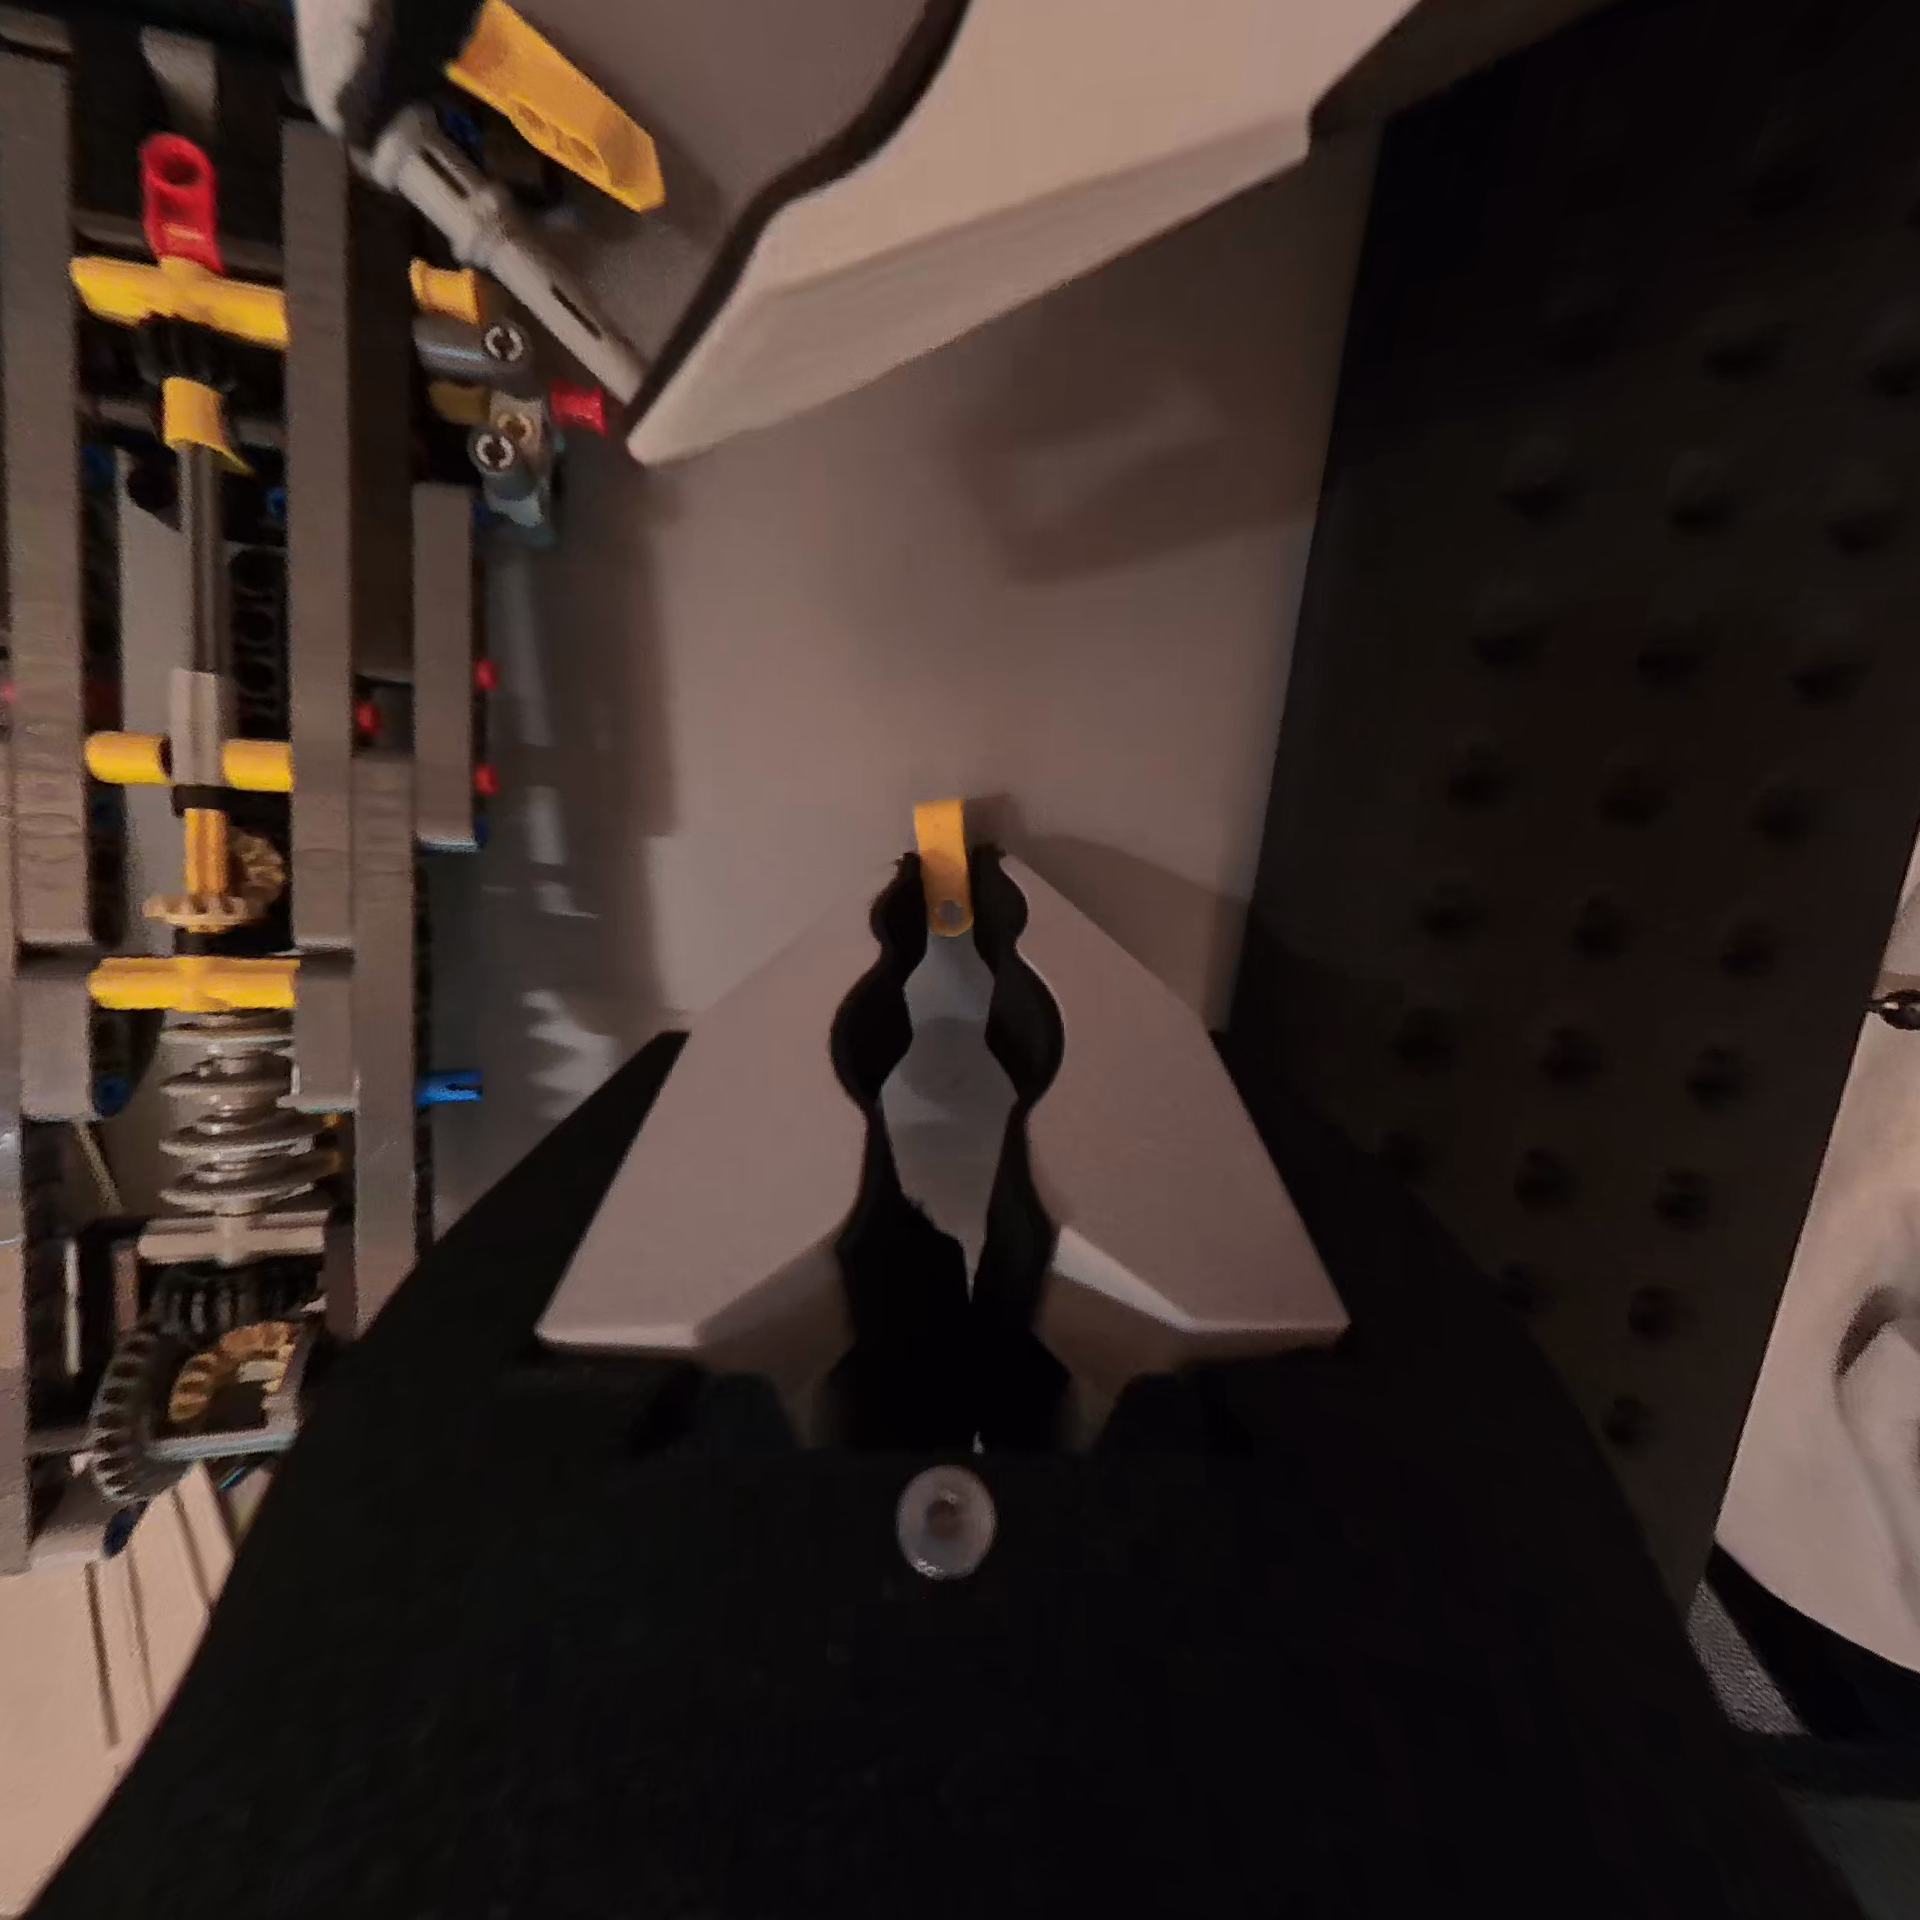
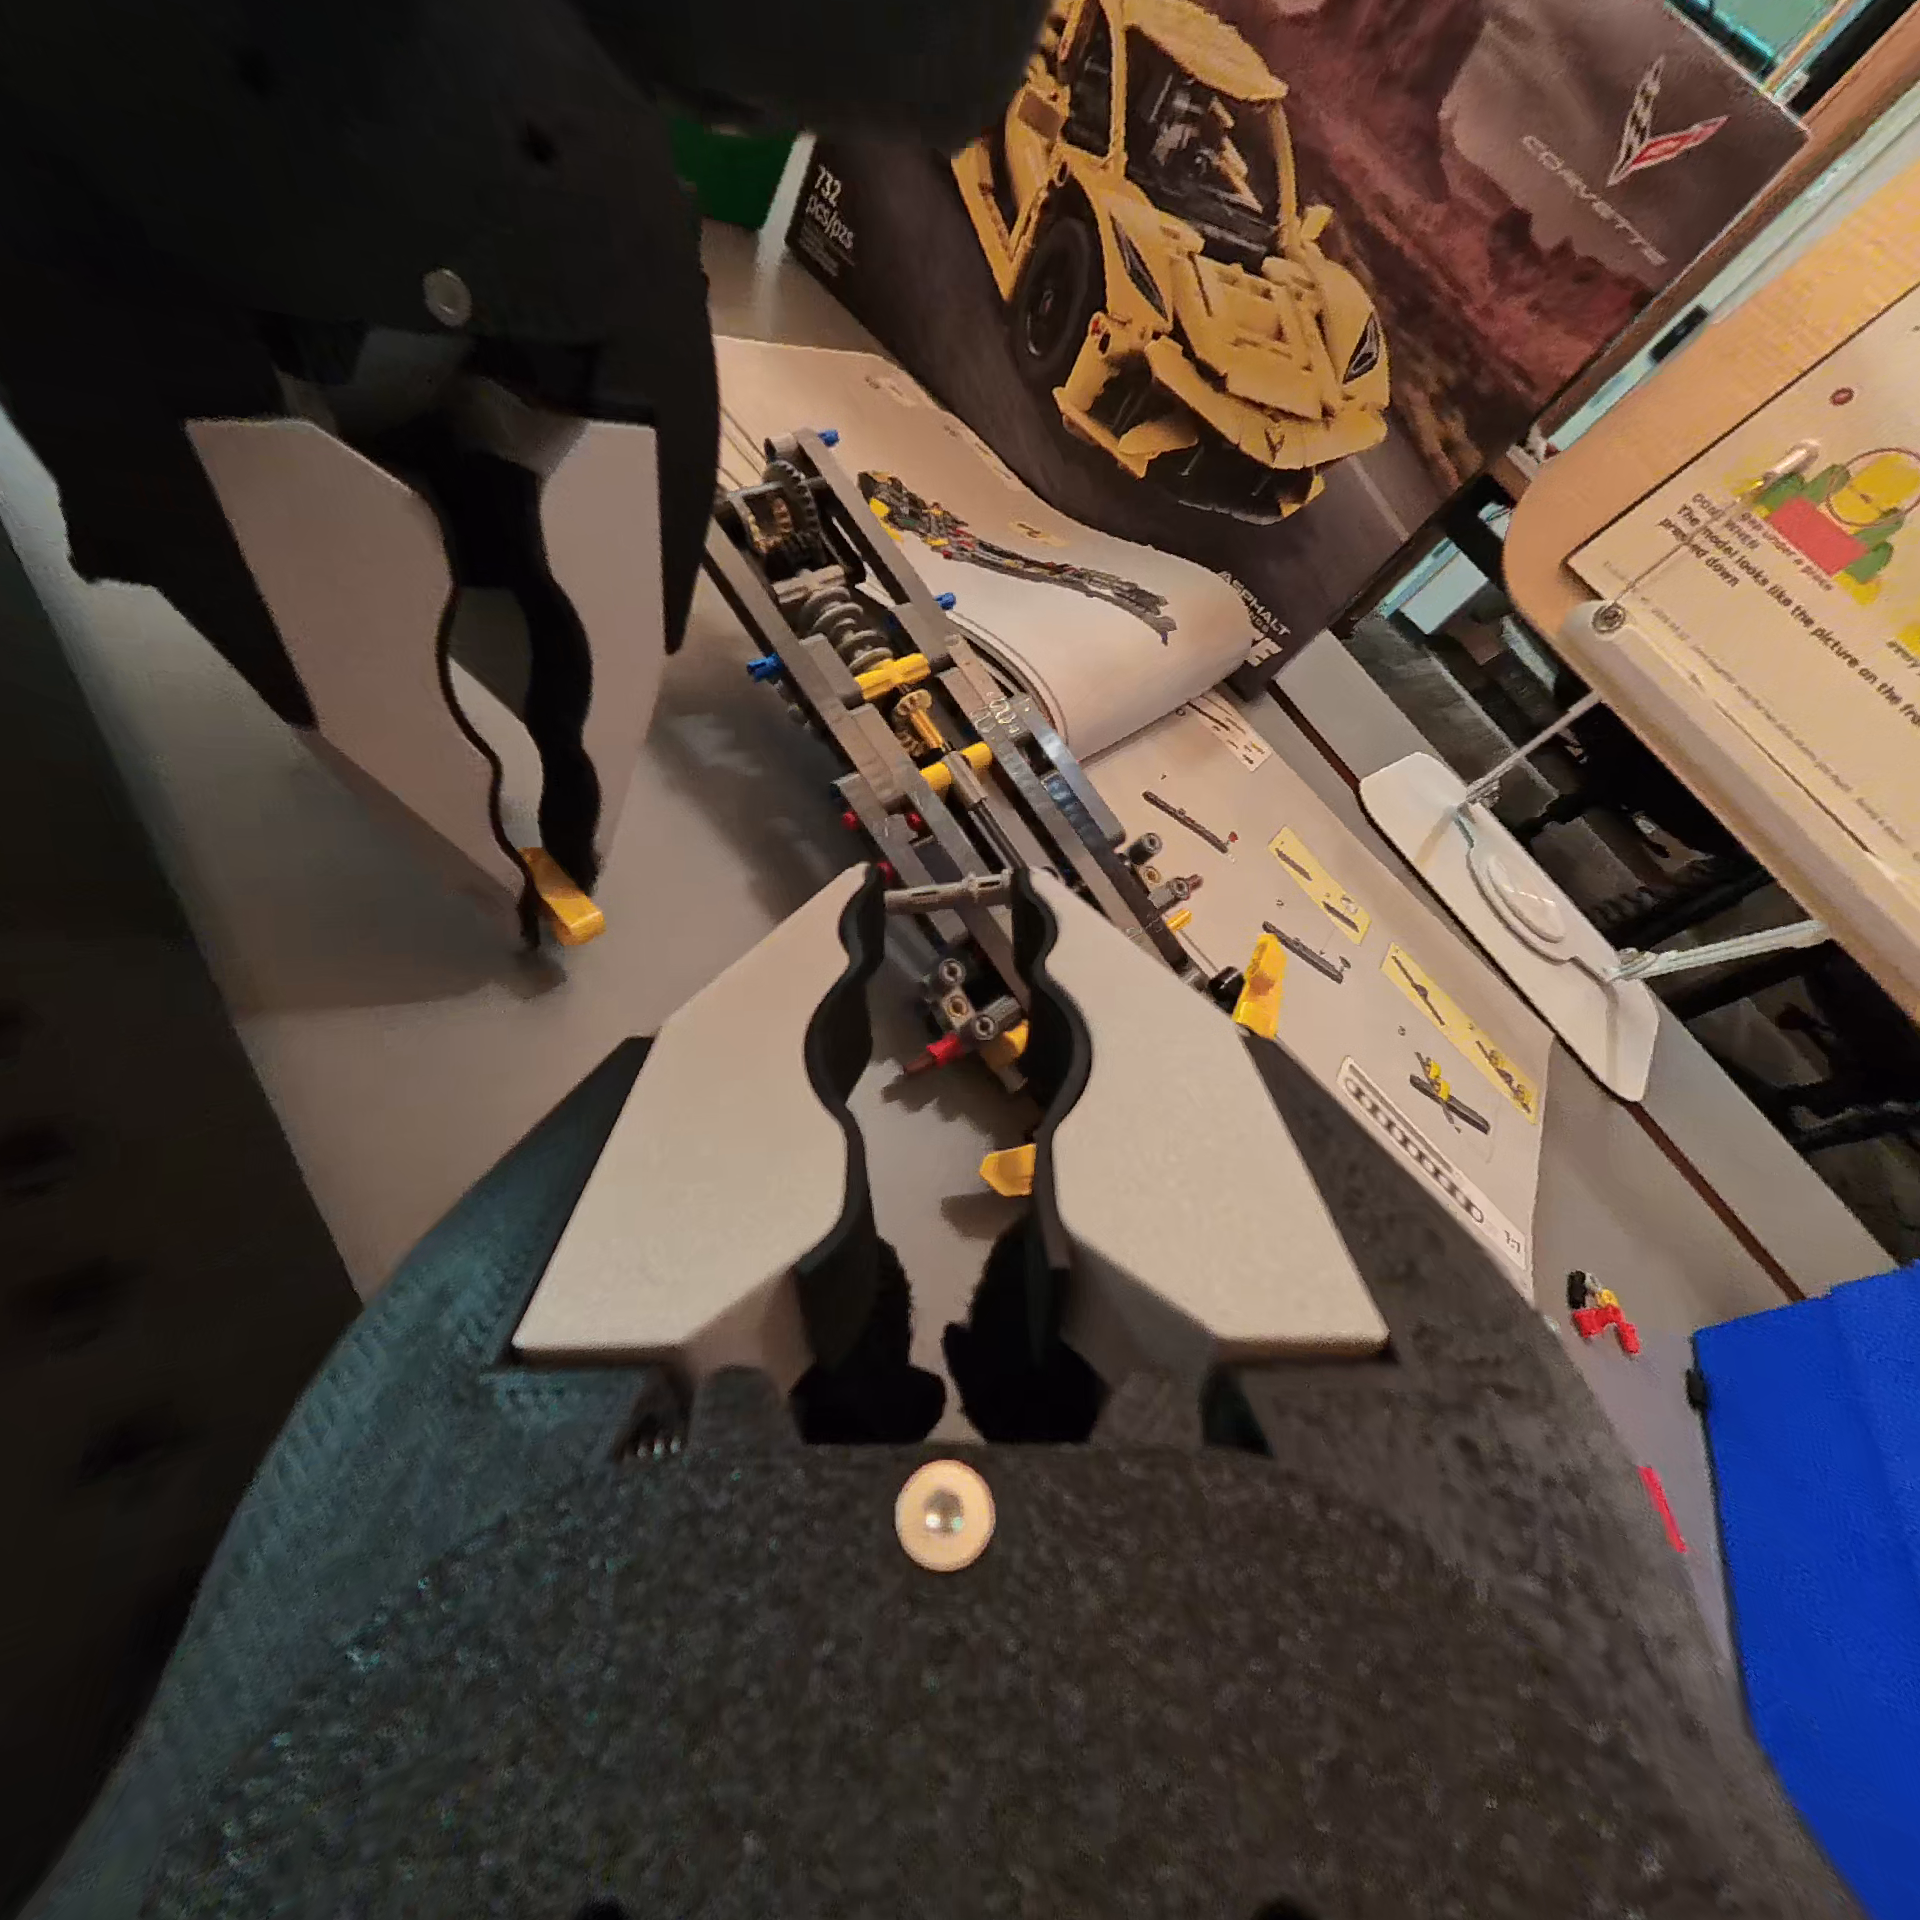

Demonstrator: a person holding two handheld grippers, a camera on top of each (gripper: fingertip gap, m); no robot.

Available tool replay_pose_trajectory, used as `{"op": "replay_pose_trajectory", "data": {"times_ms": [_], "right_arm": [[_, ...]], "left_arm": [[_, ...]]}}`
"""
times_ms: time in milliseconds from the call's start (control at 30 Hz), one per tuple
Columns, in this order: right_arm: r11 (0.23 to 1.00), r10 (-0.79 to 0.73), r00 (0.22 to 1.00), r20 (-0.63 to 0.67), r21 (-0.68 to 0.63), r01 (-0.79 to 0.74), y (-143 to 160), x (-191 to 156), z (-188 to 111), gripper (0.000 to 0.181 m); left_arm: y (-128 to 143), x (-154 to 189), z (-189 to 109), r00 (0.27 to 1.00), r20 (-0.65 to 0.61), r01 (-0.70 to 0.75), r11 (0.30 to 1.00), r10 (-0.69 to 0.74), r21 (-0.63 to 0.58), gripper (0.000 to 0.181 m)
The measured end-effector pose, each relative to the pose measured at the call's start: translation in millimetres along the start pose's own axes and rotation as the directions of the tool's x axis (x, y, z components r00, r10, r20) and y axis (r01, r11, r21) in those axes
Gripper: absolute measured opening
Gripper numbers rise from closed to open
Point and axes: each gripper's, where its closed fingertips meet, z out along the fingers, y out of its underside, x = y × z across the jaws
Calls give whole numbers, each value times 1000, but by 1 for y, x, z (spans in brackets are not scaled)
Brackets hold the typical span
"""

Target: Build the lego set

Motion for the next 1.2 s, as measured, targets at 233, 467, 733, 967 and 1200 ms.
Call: {"op": "replay_pose_trajectory", "data": {"times_ms": [233,467,733,967,1200], "right_arm": [[1000,5,1000,18,-9,-5,2,-3,0,23],[996,-11,999,-31,88,14,-16,2,-10,23],[965,-138,988,-73,217,150,-38,-4,-21,24],[966,-134,989,-66,216,145,-37,-7,-20,24],[940,287,928,238,116,-320,-23,-13,-23,32]], "left_arm": [[0,-2,-1,999,15,33,999,-33,7,14],[-53,-21,-48,942,-184,333,855,-281,398,15],[-80,-14,-73,758,-593,580,697,-271,423,23],[-83,-11,-66,774,-593,551,699,-224,455,3],[-64,-50,-62,992,95,17,841,-81,540,3]]}}
